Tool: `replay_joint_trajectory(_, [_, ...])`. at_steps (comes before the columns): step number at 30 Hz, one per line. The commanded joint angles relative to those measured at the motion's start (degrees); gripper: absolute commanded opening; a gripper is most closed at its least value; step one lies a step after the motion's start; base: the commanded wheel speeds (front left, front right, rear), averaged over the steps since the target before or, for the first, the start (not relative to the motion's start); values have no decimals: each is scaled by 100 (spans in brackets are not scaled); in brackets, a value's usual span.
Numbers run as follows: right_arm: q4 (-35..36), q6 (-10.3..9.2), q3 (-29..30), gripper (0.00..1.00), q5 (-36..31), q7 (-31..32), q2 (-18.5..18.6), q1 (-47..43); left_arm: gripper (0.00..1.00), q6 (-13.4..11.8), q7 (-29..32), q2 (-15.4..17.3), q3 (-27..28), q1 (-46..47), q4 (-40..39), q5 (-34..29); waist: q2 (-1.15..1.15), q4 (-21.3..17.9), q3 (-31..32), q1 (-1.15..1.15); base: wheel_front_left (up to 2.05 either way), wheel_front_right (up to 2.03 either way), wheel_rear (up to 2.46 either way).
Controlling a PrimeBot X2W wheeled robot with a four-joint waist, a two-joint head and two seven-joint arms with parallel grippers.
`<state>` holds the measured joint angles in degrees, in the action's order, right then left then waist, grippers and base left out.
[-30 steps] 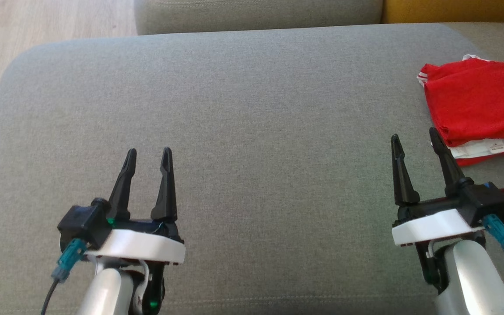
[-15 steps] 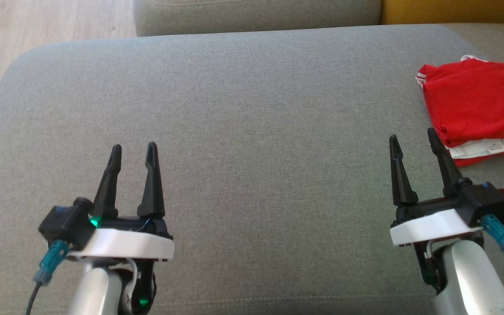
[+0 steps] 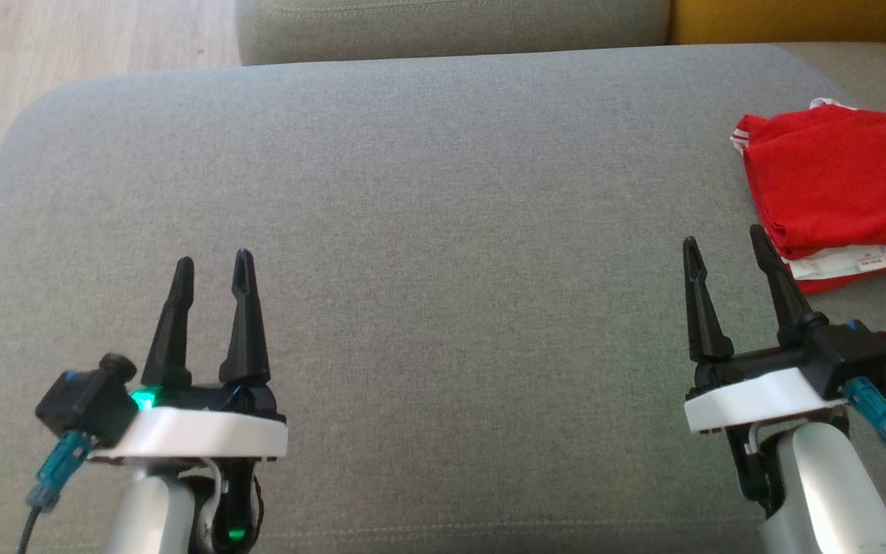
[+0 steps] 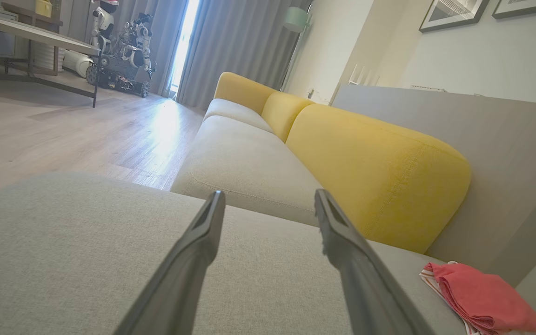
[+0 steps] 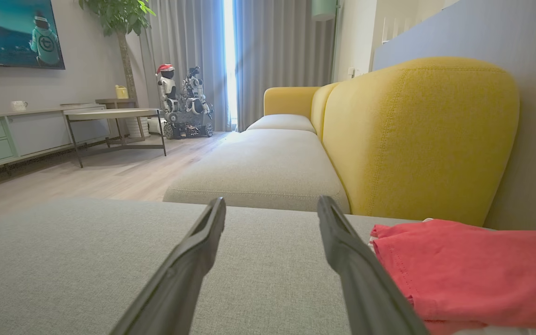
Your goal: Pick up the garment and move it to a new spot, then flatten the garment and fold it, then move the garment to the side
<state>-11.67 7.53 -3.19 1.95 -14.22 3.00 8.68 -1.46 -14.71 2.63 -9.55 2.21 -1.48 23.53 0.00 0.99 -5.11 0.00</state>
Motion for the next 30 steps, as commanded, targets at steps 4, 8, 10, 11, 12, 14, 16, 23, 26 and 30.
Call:
replay_joint_trajectory(4, [174,-4,-151,100,17,-75,-12,136,100,47,-29,25,240,74,-161,105,0,-1,46,0,0,0,0])
replay_joint_trajectory(8, [164,-4,-166,100,16,-75,-12,117,100,67,-29,25,248,47,-160,138,0,-1,83,0,0,0,0])
replay_joint_trajectory(10, [157,-4,-181,100,18,-76,-12,107,100,82,-29,25,256,36,-167,168,0,-1,105,0,0,0,0])
replay_joint_trajectory(11, [153,-4,-188,100,19,-76,-12,105,100,89,-29,25,261,29,-171,192,0,-3,113,0,0,0,0])
replay_joint_trajectory(12, [149,-4,-194,100,18,-76,-12,105,100,96,-29,25,263,21,-174,215,0,-5,123,0,0,0,0])
replay_joint_trajectory(14, [145,-4,-201,100,21,-76,-12,105,100,117,-29,25,262,9,-191,275,0,-7,136,0,0,0,0])
replay_joint_trajectory(16, [-82,0,-45,0,6,-13,-6,-11,0,97,1,-2,72,-115,69,286,0,-7,139,0,0,0,0])
replay_joint_trajectory(23, [-284,0,-32,0,374,51,4,-139,0,117,63,11,101,-195,338,566,0,-11,154,0,0,0,0])
replay_joint_trajectory(26, [-286,0,-20,0,606,93,17,-139,0,136,102,25,122,-180,371,739,0,-13,162,0,0,0,0])
replay_joint_trajectory(30, [-288,0,-8,0,832,132,27,-139,0,157,141,37,144,-163,406,909,0,-15,171,0,0,0,0])
